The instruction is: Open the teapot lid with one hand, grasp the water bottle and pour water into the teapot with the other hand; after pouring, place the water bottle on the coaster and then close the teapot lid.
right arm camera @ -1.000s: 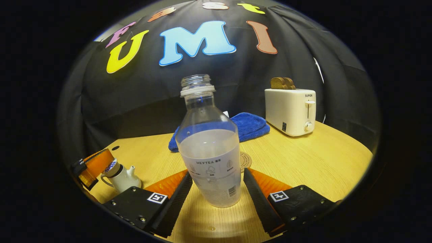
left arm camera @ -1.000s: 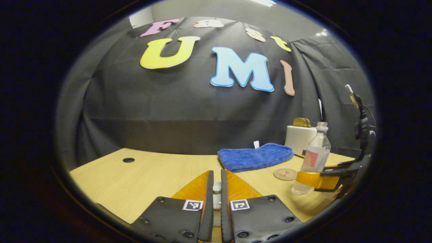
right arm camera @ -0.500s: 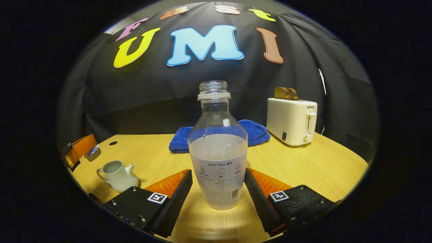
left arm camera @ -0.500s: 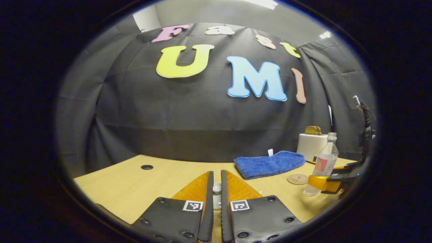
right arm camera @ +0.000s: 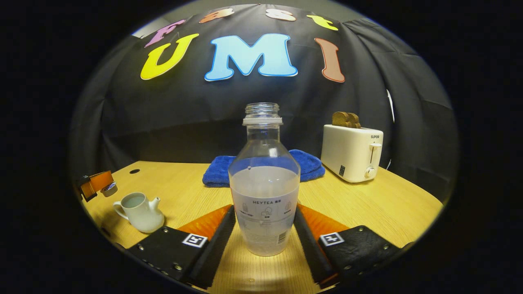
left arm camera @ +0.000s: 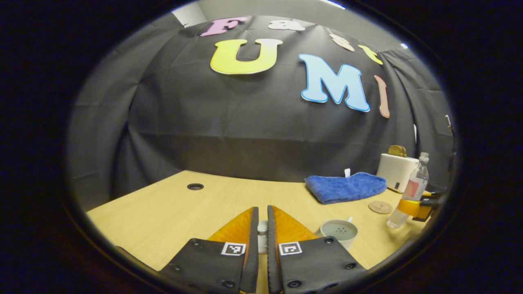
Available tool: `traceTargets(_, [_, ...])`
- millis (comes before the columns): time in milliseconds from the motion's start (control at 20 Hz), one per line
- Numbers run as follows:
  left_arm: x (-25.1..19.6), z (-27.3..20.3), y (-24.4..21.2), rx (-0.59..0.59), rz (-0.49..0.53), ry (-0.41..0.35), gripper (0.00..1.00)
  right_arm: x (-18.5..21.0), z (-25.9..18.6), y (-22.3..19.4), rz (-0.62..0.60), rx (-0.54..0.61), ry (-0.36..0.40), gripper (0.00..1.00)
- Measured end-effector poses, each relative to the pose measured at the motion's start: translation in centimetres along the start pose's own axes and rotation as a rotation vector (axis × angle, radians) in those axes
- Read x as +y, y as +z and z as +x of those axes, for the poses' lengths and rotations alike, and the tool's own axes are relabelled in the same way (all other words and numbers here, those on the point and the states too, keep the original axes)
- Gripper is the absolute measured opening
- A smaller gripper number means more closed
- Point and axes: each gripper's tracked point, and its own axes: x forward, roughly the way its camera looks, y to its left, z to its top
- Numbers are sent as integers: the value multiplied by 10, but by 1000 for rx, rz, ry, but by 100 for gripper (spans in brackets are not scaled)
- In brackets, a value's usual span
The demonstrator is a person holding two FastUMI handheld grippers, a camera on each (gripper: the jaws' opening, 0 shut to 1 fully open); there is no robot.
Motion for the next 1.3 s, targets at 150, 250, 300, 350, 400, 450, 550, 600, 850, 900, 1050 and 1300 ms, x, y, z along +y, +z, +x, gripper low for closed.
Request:
traceTargets(150, [3, -1, 2, -6, -3, 6, 16, -1, 0, 0, 6, 5, 0, 82])
traceTargets(250, [7, -1, 1, -5, 4, 17, 16, -2, 1, -2, 7, 11, -3, 82])
traceTargets(300, [8, -1, 1, -6, 4, 18, 16, -2, -6, 2, 3, 10, -1, 76])
traceTargets(350, [8, 0, 1, -6, 3, 17, 16, -3, -3, -1, -2, 11, -4, 76])
traceTargets(400, [8, 1, 2, -4, 4, 16, 16, -3, -2, 0, -8, 8, -3, 76])
traceTargets(450, [8, 2, 1, -5, 5, 15, 16, -2, -2, -1, -15, 6, -3, 76])
traceTargets(550, [9, 2, 3, -7, 5, 14, 17, 0, -3, 1, -25, 1, 4, 76])
traceTargets(600, [9, 3, 1, -8, 2, 11, 17, 0, -4, 0, -29, -1, 6, 74])
traceTargets(850, [8, 4, 3, -9, -3, -1, 17, -1, -7, 5, -85, -28, -21, 74])
traceTargets(900, [8, 4, 1, -7, -4, -5, 17, -2, -9, 6, -125, -40, -38, 75])
traceTargets(1050, [7, 6, 1, -7, -19, -16, 17, -2, -14, 14, -296, -89, -98, 74])
traceTargets(1300, [10, 6, 3, -8, -70, -42, 17, 23, -14, 12, -545, -102, -102, 74])
